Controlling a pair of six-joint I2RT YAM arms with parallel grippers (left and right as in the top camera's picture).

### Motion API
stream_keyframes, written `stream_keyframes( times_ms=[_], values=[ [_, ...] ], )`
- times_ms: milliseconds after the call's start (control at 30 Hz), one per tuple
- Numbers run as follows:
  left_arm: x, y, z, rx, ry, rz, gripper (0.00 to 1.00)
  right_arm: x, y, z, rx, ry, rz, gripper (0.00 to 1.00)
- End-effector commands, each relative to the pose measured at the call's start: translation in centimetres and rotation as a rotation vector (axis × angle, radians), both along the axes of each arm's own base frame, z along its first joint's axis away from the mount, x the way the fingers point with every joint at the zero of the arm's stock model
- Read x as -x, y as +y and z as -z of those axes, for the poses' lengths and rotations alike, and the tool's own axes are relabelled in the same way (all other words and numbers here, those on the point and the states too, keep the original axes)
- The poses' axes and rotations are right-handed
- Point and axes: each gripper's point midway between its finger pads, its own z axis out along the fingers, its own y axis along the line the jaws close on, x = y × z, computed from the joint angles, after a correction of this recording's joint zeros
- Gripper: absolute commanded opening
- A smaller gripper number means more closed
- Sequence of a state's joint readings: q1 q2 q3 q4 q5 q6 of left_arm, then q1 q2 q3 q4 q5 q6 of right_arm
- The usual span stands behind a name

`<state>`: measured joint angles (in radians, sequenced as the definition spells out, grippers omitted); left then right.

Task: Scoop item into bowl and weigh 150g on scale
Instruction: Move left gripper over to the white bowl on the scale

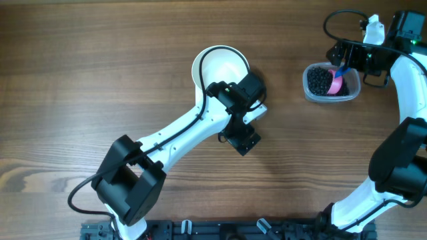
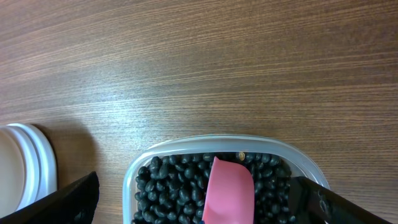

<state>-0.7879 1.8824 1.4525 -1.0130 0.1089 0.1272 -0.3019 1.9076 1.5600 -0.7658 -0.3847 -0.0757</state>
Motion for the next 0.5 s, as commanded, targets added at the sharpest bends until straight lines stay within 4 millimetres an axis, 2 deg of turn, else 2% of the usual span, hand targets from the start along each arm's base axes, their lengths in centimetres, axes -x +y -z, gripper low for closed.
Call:
stream_keyframes(
  times_ms=[0,200,467],
  values=[
    [-1.1,-0.1,0.8,-0.01,-0.056,0.021,1.0,-0.1,0.3,0.9,-0.009,0.016,-0.007,1.0],
    [-0.9,0.2,2.0,-0.02,-0.062,0.072,1.0,-0.1,0.3,0.9,-0.009,0.016,-0.007,1.0],
    [-1.1,0.5,5.0,-0.041,-0.131,0.108,1.0,-0.1,0.3,0.9,-0.009,0.016,-0.007,1.0]
  ],
)
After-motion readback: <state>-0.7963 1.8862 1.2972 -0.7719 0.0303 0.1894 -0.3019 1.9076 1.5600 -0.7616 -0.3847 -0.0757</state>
